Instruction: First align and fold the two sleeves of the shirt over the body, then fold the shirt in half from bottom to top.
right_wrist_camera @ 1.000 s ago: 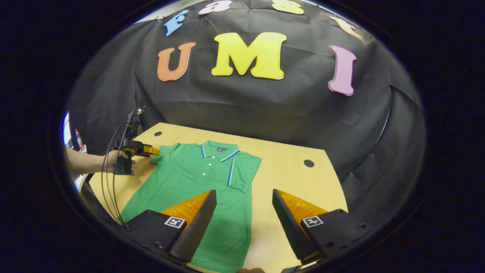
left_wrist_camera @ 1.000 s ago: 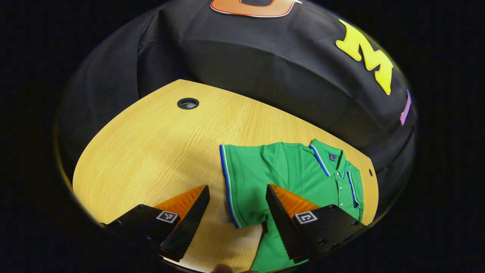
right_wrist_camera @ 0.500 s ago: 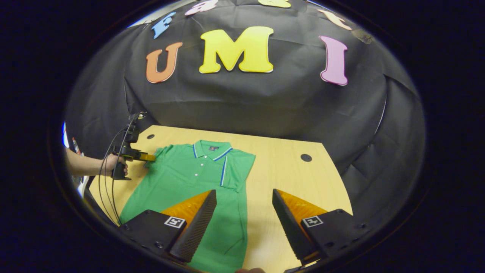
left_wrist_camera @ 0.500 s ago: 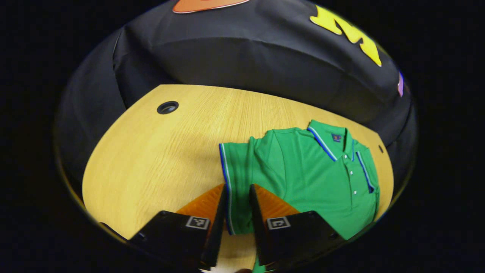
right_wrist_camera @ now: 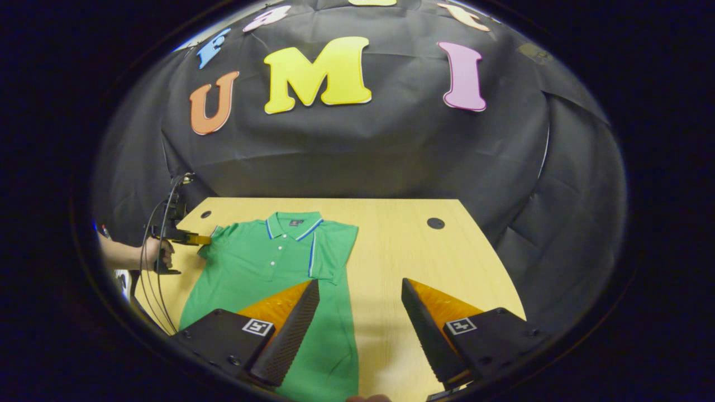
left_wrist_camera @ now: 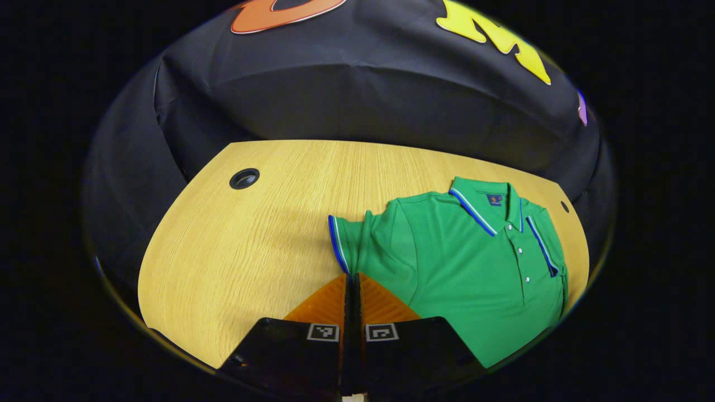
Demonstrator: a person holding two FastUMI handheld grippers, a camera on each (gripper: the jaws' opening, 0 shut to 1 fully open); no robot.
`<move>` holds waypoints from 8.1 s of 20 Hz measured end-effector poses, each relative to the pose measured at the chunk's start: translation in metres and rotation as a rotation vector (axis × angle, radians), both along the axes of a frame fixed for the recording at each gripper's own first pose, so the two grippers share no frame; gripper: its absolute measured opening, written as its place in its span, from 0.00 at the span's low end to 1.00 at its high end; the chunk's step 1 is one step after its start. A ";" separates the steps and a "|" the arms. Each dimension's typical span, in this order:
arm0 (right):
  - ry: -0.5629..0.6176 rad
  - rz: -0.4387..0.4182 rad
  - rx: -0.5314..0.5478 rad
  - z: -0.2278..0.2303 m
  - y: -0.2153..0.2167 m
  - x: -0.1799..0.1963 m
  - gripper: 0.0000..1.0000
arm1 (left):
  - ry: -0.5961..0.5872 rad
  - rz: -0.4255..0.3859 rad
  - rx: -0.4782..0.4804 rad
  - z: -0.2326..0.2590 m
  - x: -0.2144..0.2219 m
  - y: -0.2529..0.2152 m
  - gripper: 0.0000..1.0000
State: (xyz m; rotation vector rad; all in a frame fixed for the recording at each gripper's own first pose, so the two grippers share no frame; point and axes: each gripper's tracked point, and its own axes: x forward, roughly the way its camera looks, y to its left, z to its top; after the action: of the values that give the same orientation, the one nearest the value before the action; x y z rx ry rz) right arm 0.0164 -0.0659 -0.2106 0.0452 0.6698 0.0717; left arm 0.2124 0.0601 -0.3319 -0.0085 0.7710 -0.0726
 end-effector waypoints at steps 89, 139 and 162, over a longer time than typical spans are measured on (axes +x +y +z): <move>0.283 0.327 0.060 -0.046 0.025 -0.103 0.02 | 0.080 -0.364 -0.074 0.077 -0.303 -0.096 0.06; 0.097 0.198 -0.117 -0.148 0.064 0.271 0.04 | -0.166 -0.106 -0.057 0.023 0.094 -0.106 0.10; -0.481 0.040 0.017 0.184 0.111 0.079 0.94 | -0.686 -0.010 -0.027 0.340 -0.120 -0.101 1.00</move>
State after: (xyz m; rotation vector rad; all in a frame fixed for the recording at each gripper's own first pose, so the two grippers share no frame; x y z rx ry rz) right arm 0.0949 0.0450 -0.0262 0.0294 0.1893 0.1223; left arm 0.0927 -0.0405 0.0080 -0.0049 0.0840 -0.0881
